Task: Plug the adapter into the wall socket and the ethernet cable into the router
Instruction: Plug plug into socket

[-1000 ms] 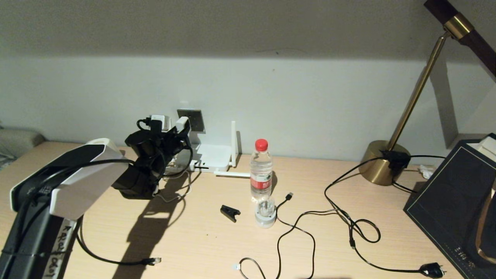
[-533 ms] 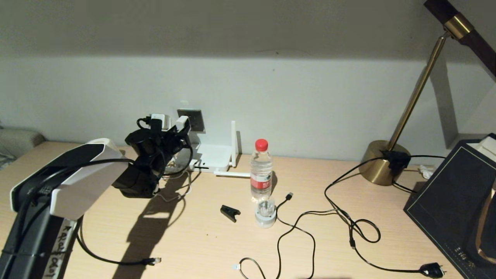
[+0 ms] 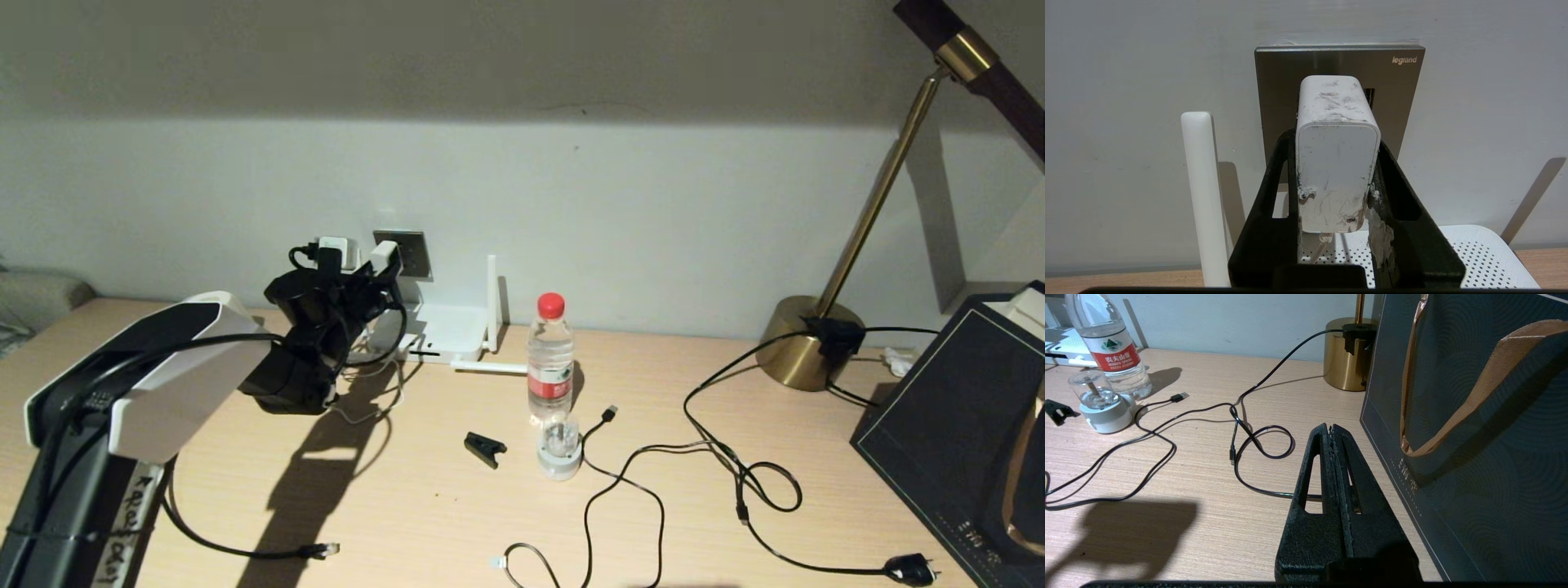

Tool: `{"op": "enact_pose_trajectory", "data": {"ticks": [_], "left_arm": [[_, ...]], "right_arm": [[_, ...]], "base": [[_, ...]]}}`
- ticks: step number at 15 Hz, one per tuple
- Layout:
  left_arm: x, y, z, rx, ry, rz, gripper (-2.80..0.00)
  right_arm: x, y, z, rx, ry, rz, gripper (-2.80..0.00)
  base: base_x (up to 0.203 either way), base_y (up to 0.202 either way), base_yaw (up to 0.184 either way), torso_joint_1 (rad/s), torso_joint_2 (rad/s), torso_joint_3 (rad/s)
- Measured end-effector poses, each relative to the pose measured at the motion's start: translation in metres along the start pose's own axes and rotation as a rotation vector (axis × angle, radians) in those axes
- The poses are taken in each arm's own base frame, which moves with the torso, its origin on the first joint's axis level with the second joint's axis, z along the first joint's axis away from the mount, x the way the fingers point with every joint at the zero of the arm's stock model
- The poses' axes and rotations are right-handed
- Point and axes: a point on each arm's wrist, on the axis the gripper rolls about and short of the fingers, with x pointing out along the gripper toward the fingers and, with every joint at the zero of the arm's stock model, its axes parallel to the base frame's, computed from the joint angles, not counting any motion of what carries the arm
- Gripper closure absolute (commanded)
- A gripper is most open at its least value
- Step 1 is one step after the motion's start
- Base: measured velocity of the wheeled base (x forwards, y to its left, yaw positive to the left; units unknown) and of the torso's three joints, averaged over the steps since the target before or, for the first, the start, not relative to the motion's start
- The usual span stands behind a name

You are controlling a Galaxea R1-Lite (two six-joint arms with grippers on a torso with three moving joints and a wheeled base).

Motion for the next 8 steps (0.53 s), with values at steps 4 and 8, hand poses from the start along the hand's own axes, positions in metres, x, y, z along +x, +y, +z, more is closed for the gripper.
{"op": "enact_pose_trajectory", "data": {"ticks": [4,8], "left_arm": [[0.0004,0.0,-0.0022,0.0,0.001,0.0,0.0],[0.0028,-0.0002,-0.005,0.0,-0.004,0.005,0.0]], "right_arm": [[0.0,0.0,0.0,0.0,0.0,0.0,0.0],[0.0,0.0,0.0,0.0,0.0,0.0,0.0]], "base": [[0.0,0.0,0.0,0.0,0.0,0.0],[0.0,0.0,0.0,0.0,0.0,0.0]]}}
